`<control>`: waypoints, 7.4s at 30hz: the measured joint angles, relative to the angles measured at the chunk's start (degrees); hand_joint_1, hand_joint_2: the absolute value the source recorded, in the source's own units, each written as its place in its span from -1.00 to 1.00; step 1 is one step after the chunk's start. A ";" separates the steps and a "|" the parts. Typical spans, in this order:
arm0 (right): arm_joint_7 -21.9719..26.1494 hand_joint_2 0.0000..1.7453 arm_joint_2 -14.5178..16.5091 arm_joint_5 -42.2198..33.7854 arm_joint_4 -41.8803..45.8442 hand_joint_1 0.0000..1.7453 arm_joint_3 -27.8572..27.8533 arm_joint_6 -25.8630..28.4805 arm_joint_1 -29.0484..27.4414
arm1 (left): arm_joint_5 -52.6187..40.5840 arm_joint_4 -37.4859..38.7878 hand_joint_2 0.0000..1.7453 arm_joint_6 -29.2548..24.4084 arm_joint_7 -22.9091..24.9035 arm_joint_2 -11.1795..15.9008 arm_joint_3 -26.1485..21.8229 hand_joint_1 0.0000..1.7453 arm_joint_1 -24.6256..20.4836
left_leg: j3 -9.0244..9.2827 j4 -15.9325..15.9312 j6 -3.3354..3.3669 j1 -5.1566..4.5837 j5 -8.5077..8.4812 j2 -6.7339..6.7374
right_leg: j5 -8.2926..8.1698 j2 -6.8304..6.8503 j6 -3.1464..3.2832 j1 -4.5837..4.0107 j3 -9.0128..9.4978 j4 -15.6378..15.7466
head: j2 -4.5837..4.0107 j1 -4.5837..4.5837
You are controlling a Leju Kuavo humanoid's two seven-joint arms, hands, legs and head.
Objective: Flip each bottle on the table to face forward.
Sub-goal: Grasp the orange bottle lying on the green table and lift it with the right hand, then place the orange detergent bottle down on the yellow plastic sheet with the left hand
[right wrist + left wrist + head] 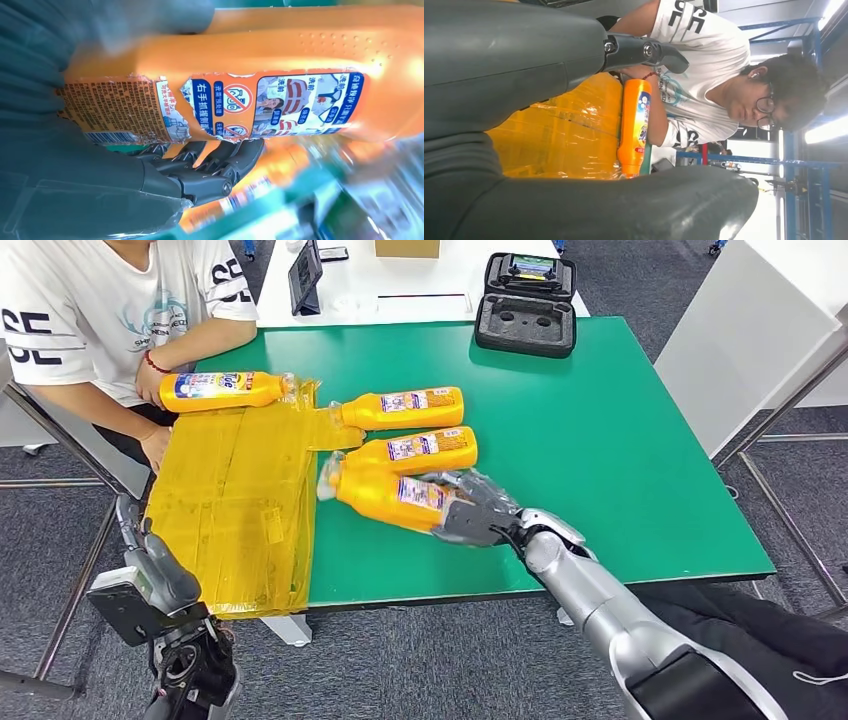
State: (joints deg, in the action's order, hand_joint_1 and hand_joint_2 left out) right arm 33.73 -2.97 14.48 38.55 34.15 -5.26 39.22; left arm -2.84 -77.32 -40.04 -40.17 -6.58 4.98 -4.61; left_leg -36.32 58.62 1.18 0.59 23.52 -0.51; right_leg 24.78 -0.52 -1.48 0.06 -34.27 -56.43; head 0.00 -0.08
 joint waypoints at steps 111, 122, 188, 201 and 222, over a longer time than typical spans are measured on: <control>4.95 -1.00 11.43 -1.71 11.05 -1.00 -9.46 2.92 -16.89 | 18.81 7.34 1.00 23.84 2.52 0.30 23.91 1.00 -5.96 | -0.01 -0.01 0.00 0.00 0.01 -0.01 | 0.01 0.01 0.01 0.00 -0.02 0.01 | 0.00 -0.01; 5.01 -1.00 11.41 -3.40 12.72 -1.00 -10.37 2.57 -16.91 | 19.08 5.91 1.00 21.53 1.87 1.07 21.33 1.00 -6.08 | -0.01 -0.01 0.00 0.00 0.01 -0.01 | 0.01 0.01 0.01 0.00 -0.02 0.01 | 0.00 0.00; 5.77 -1.00 9.25 -12.26 19.95 -1.00 -13.19 -3.19 -24.32 | -57.54 39.49 1.00 25.32 22.57 20.32 24.47 1.00 -36.75 | 0.00 -0.01 -0.15 0.06 -0.10 0.05 | -0.01 -0.06 0.02 -0.02 -0.06 -0.05 | 0.00 -0.02; 4.96 -1.00 10.08 -11.42 20.02 -1.00 -15.74 -6.26 -25.33 | -62.04 40.70 1.00 30.06 23.62 20.55 25.58 1.00 -37.39 | 0.00 -0.01 -0.15 0.06 -0.10 0.04 | -0.01 -0.06 0.02 -0.03 -0.07 -0.05 | 0.00 -0.02; 4.71 -1.00 10.83 -10.54 20.25 -1.00 -17.12 -6.84 -25.89 | -61.43 45.28 1.00 36.64 20.92 19.22 27.09 1.00 -38.55 | 0.00 -0.01 -0.15 0.06 -0.10 0.05 | -0.01 -0.06 0.02 -0.02 -0.06 -0.05 | 0.00 -0.02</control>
State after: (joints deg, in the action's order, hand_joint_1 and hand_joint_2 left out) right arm 38.45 7.86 3.94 58.80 17.03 -12.10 13.32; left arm -64.28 -32.04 -3.40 -19.26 12.64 32.06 -43.17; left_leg -36.32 58.62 1.03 0.66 23.42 -0.47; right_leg 24.77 -0.59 -1.45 0.04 -34.33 -56.48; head 0.00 -0.10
